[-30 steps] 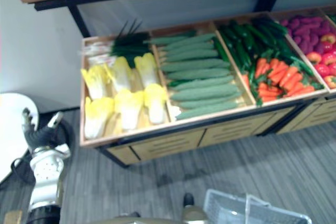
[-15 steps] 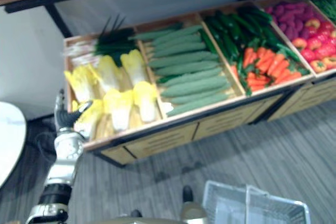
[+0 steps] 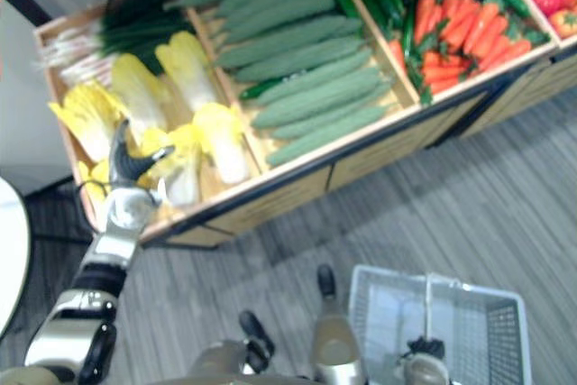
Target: Pick vegetable in the basket
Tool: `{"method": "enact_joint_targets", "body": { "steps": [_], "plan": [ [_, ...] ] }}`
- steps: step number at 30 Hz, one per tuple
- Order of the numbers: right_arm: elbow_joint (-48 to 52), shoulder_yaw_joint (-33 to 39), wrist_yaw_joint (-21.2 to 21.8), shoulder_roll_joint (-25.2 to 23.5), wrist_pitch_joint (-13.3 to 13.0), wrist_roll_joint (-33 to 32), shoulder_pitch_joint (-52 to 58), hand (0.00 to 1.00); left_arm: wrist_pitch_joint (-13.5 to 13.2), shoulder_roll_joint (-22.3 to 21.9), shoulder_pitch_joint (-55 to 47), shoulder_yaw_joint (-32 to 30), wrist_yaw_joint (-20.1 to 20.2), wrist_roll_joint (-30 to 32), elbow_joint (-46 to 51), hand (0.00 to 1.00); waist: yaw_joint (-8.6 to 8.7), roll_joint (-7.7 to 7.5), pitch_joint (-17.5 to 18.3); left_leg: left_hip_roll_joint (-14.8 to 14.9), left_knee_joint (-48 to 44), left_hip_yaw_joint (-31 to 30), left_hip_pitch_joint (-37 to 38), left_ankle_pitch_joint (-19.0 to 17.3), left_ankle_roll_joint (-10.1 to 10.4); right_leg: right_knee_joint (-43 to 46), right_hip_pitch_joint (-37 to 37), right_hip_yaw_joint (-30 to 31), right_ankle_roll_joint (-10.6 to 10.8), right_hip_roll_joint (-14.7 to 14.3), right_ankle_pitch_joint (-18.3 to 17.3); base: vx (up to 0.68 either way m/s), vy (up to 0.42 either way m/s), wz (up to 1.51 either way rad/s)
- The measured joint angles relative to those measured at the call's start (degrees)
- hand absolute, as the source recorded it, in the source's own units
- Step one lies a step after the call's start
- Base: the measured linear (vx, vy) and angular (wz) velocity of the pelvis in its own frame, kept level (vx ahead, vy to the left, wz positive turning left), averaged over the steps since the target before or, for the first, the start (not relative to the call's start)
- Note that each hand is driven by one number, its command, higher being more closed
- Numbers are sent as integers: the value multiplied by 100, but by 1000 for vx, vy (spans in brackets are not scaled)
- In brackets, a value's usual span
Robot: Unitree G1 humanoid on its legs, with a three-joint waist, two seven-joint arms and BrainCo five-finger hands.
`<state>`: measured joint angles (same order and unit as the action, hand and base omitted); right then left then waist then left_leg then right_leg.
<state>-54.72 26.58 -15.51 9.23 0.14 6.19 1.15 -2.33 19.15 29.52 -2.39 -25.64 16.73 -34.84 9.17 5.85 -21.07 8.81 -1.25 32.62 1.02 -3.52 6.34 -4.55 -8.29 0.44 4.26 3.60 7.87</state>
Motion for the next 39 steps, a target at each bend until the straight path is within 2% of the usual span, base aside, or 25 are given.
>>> {"method": "enact_joint_targets", "body": {
  "steps": [4, 5, 12, 15, 16, 19, 25, 28, 30, 32, 34, 36, 39],
  "plan": [
    [4, 1, -50, 12, -71, -15, -155, 100, 26, 142, 428, 156, -48, 167, -612, 0, 48, -17, -191, -6, -14, 142, -107, 2, -3, 82, -216, 148, -4, -22, 14, -26, -20, -19],
    [2, 1, -55, 35, -83, -26, -172, 100, -3, 146, 507, 160, -85, 215, -627, 100, 30, 0, -230, -4, -30, 146, -130, 2, -3, 93, -240, 166, -4, -22, 15, -14, -21, -11],
    [-11, -14, -64, 153, -87, -55, -415, 100, 4, 323, 978, 253, -26, 480, -1113, 100, 24, -35, -459, -7, -87, 166, -205, 12, -33, 158, -364, 240, 23, 3, 8, -64, -29, -4],
    [-5, -14, -65, 171, -93, -62, -547, 100, 175, 350, 1119, 308, 133, 634, -1344, 100, 36, -78, -524, -34, -82, 297, -229, -16, -64, 153, -460, 308, 25, 30, 54, -62, -9, -19],
    [1, -14, -65, 170, -93, -129, -576, 100, 230, 364, 1177, 308, 141, 704, -1335, 100, 76, -94, -569, -42, -82, 302, -228, -15, -66, 137, -454, 316, 71, 39, 97, 2, -2, -6],
    [197, -12, -80, 151, -68, -303, -579, 100, 261, 360, 1185, 385, 152, 720, -1304, 100, 157, -98, -577, -42, -82, 309, -197, -11, -71, 108, -410, 312, 32, 38, 135, 33, 1, -2],
    [1015, 4, -226, 159, -117, -442, -289, 100, 361, 292, 754, 516, 182, 948, -708, 100, 157, -95, -574, 15, -88, 127, 169, -10, -68, 47, 82, 82, 25, 27, 151, 46, -4, 10],
    [1210, 12, -272, 164, -187, -440, -214, 100, 418, 295, 392, 485, 145, 1107, -216, 100, 121, -93, -544, 23, -80, -62, 394, -14, -62, 67, 399, -229, 22, 54, 141, -47, 13, 34],
    [1249, 15, -271, 159, -194, -438, -137, 100, 439, 296, 147, 384, 139, 1110, -2, 100, -20, -114, -368, -9, -58, -105, 410, -43, -65, 62, 469, -353, 13, 86, 55, -94, 2, 24],
    [1324, 51, -270, 141, -185, -431, -55, 100, 510, 296, -91, 281, 129, 1111, 293, 100, -75, -112, -220, -29, -30, -213, 421, -38, -75, 57, 549, -489, -4, 109, 24, -92, -29, 33],
    [1345, 87, -269, 128, -161, -416, 74, 100, 541, 297, -376, 189, 121, 1112, 647, 100, -191, -142, 60, -42, 8, -257, 423, -77, -37, 25, 568, -517, 36, 126, -54, -91, -33, 17],
    [1355, 190, -267, 77, -143, -390, 189, 100, 543, 297, -502, 89, 104, 1112, 1019, 100, -211, -186, 269, -54, 18, -341, 428, -57, -43, 16, 613, -583, 35, 159, -52, -39, -9, 13],
    [1377, 302, -266, 74, -88, -390, 311, 100, 534, 329, -518, 76, 104, 1112, 1648, 100, -271, -246, 383, -67, 37, -354, 510, -52, -48, 11, 688, -596, 8, 173, -28, -16, -2, 2]
  ]
}}
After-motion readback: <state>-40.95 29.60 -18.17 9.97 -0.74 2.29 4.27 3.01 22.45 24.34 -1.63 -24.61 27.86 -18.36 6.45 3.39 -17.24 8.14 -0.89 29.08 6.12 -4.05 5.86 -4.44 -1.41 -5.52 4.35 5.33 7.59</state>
